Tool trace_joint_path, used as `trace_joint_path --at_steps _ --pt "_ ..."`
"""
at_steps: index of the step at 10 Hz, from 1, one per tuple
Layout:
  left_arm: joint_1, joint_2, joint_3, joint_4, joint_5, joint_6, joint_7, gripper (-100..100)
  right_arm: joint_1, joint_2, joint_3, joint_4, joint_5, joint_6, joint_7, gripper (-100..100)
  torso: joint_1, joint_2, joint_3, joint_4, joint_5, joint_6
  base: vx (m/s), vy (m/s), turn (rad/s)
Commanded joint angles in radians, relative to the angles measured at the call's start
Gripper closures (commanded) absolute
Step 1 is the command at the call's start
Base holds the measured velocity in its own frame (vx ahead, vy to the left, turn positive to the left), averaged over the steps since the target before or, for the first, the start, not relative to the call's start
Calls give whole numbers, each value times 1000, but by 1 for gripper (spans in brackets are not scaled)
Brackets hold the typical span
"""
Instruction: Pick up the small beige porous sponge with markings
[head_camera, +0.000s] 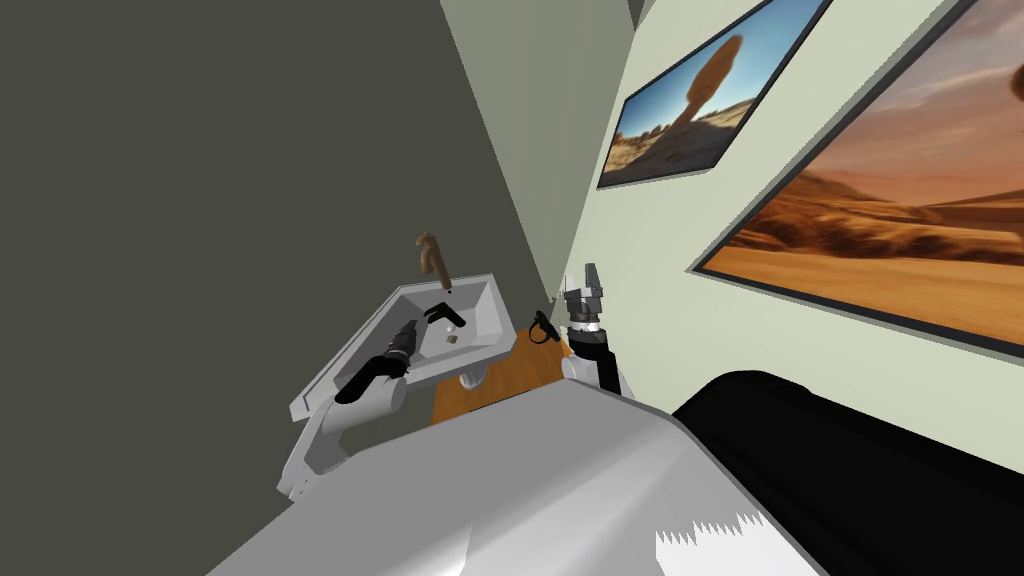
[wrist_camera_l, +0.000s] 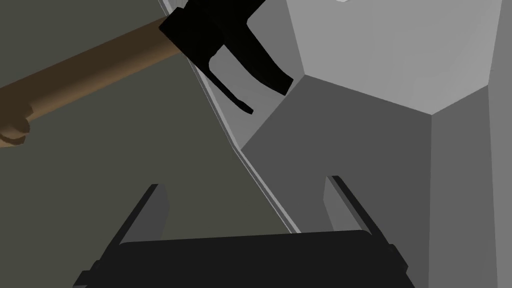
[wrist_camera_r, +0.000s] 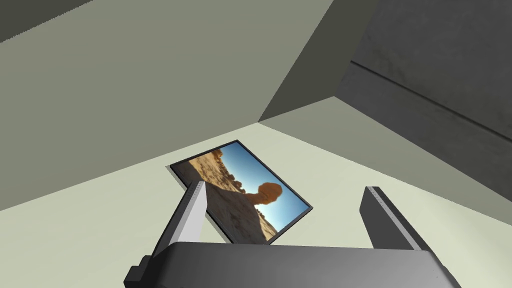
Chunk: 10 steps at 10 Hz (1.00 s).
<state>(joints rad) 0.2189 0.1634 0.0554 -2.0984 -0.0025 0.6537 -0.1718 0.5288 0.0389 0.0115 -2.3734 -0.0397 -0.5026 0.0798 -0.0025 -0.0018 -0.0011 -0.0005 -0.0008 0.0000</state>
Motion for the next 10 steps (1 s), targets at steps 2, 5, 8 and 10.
trace_joint_path --at_steps 2,5,8,10 --pt "-27 -7 17 32 -8 77 -1 -100 0 0 0 0 0 0 0 0 0 0 0 0 0 0 37 -57 -19" --pt "-50 -18 31 62 -17 154 0 -100 0 0 0 0 0 0 0 0 0 0 0 0 0 0 31 -52 -14" --pt "-70 -32 44 91 -25 231 1 -100 0 0 0 0 0 0 0 0 0 -1 0 0 0 0 39 -51 -15" --pt "-78 -42 50 105 -28 271 1 -100 0 0 0 0 0 0 0 0 0 -1 0 0 0 0 35 -44 -7"
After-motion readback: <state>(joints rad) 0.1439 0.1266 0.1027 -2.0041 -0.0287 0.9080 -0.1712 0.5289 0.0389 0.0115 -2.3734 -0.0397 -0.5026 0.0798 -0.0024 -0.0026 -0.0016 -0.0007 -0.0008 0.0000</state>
